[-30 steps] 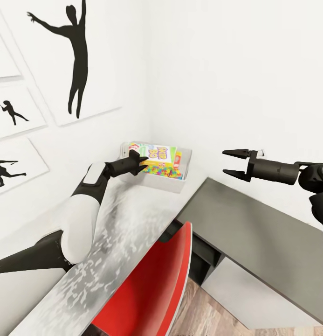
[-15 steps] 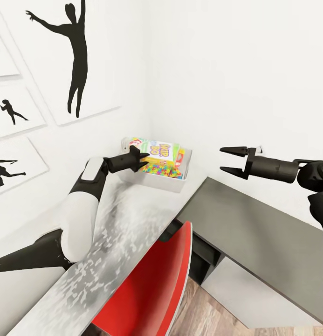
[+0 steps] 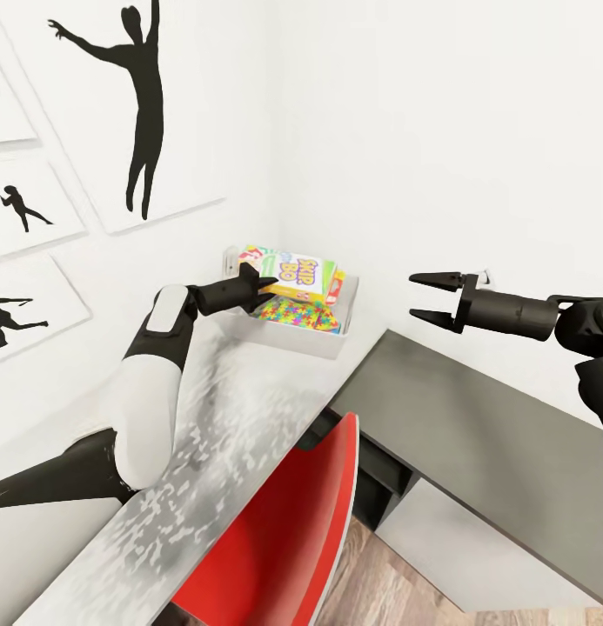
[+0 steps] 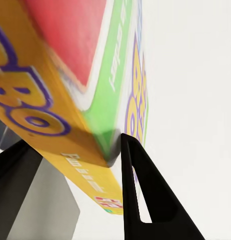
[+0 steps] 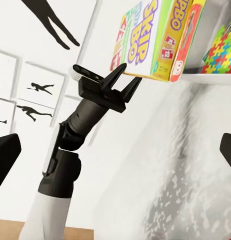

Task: Put all the toys in the child's room - the three board games (two on the bed and one on the table), the two jigsaw puzzles on the table, and the tennis ball on the table - inside the toy box on the table in the child's room.

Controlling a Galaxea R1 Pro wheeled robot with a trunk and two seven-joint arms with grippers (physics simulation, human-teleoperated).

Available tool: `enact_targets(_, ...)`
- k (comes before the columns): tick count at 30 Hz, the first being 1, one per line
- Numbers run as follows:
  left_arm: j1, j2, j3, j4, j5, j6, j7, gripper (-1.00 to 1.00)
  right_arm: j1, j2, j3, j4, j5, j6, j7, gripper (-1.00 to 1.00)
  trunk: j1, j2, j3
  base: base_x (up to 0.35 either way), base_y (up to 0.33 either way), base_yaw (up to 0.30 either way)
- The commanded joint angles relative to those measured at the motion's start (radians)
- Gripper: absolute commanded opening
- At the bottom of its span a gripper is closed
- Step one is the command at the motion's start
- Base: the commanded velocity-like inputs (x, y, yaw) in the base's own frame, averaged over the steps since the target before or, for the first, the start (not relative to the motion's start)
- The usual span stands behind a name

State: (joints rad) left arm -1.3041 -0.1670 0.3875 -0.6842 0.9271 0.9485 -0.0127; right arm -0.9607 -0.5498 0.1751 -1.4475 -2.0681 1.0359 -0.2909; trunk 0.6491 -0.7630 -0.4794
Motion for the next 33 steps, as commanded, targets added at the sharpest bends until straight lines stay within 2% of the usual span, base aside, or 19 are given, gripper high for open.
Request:
enact_targets(1,-0.001,-0.002,0.007,0.0,-0.003,0.006,-0.002,-1.0,-0.001,-0.001,0.001,0.0,-0.01,-0.001,-0.01,1.0,0.0,-0.001,-0.001,0.0,0.0,0.0)
enact_targets(33,-0.001,-0.002,0.007,-0.008,0.003,0.004,-0.004,-1.0,-0.001,-0.001,0.001,-0.001,-0.01,-0.002,-0.01,1.0,0.0,-0.001,-0.001,0.0,0.0,0.0)
